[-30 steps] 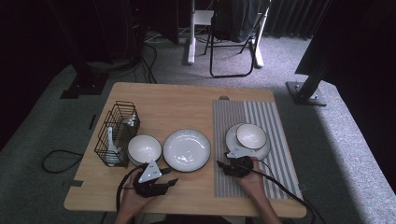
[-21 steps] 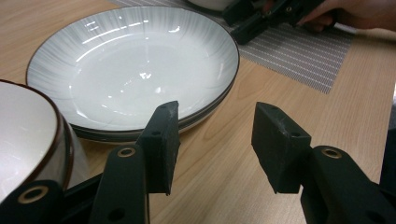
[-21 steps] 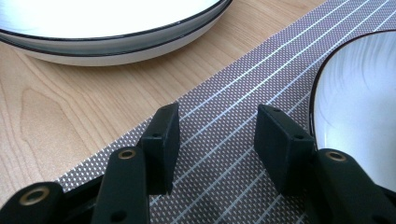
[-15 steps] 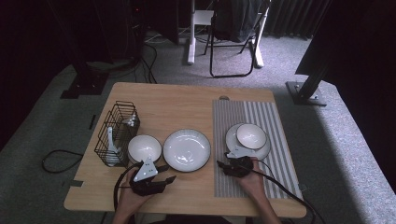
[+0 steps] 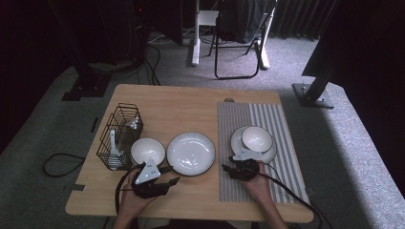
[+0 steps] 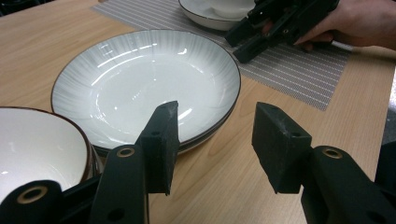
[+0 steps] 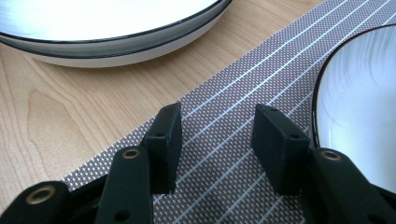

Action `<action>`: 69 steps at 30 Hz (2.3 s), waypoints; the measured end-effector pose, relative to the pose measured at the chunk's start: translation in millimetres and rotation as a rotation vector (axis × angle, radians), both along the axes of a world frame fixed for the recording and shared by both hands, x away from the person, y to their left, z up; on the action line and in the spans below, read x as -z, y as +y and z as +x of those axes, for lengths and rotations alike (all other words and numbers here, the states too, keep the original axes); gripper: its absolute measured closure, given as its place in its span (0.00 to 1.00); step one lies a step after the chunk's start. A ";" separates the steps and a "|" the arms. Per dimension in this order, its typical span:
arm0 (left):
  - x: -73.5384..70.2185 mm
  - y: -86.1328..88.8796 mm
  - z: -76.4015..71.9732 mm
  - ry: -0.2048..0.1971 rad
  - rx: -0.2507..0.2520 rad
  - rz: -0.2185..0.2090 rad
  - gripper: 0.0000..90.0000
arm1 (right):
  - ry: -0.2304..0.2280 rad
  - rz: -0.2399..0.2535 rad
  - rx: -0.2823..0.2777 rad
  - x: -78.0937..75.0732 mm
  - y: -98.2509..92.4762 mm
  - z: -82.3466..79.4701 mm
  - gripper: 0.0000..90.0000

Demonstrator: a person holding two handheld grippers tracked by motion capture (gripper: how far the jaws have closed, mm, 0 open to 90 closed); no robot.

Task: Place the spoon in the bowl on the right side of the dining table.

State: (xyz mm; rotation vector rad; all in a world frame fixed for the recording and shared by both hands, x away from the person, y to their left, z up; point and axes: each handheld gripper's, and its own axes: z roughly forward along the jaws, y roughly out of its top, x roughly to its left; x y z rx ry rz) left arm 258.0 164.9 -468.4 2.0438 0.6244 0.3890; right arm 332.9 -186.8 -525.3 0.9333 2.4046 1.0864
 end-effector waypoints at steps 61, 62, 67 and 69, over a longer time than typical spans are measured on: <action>-66.7 41.2 25.9 -0.139 -0.153 0.025 0.56 | 0.023 0.017 0.005 0.2 -1.3 1.4 0.59; -66.7 41.2 25.9 -0.139 -0.153 0.025 0.56 | 0.023 0.017 0.004 0.2 -1.3 1.4 0.59; -69.1 48.3 26.2 -0.144 -0.168 0.008 0.55 | 0.024 0.018 0.005 0.1 -1.3 1.3 0.59; -70.0 50.7 26.1 -0.147 -0.177 0.010 0.55 | 0.024 0.018 0.005 0.1 -1.4 1.4 0.59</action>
